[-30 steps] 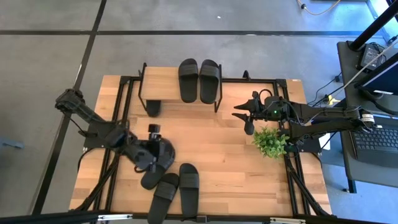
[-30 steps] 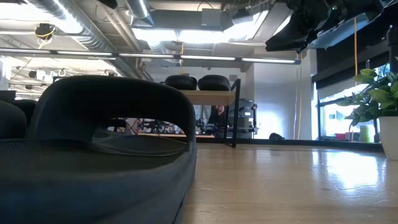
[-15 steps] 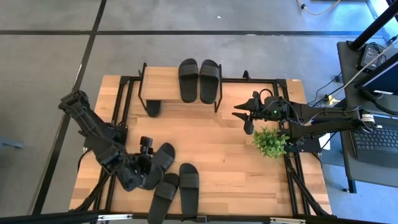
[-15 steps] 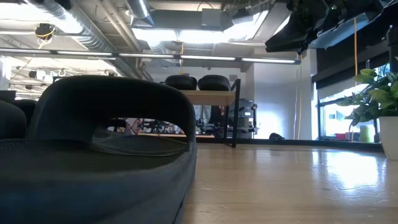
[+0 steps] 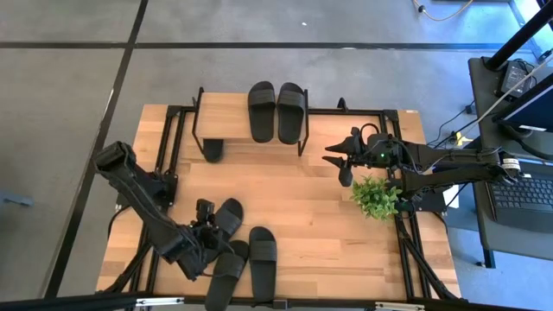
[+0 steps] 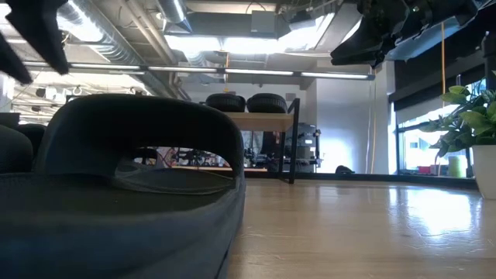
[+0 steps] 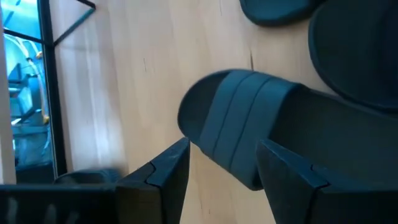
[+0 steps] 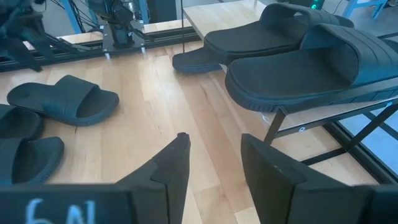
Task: Pick and place slides into the shelf
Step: Put the black slipper under the shelf
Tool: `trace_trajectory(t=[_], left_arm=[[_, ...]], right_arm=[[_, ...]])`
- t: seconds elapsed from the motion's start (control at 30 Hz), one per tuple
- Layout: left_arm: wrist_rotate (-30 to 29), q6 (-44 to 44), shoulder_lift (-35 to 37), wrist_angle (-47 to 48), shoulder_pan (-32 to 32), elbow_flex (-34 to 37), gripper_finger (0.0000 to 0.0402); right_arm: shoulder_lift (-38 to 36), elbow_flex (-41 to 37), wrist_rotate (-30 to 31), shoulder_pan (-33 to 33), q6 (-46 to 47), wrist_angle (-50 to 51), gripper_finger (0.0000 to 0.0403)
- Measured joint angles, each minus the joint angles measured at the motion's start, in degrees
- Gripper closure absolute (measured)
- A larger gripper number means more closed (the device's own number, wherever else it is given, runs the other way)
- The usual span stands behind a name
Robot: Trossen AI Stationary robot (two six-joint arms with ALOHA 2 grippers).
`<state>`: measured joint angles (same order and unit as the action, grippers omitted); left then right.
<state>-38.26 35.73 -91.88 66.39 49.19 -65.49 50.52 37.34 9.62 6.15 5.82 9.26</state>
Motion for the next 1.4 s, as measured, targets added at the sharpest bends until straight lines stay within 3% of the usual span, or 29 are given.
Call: trace_trajectory(t=[0.3,0.8,1.03,1.4], left_arm=[[0.44,1.73,-5.21,-1.08,0.97,0.04,0.0226],[-0.10,1.85,-5.30,-12.36,2.43,9.07,0.0226],[-1.11,1.83,-5.25,-13.51,1.88,13.23,0.0226],[-4.50,1.41,-5.26,-13.49,-0.64,13.79,0.0226]], right_arm=[[0.00,0.00,0.01,0.00,0.10,0.02,0.0257],[0.00,-0.02,0.00,0.00,0.16,0.02,0.0257],[0.02,-0.02,-0.02,0.00,0.16,0.02,0.0257],[0.00,-0.02,-0.02,0.00,0.18,0.02,0.0257]])
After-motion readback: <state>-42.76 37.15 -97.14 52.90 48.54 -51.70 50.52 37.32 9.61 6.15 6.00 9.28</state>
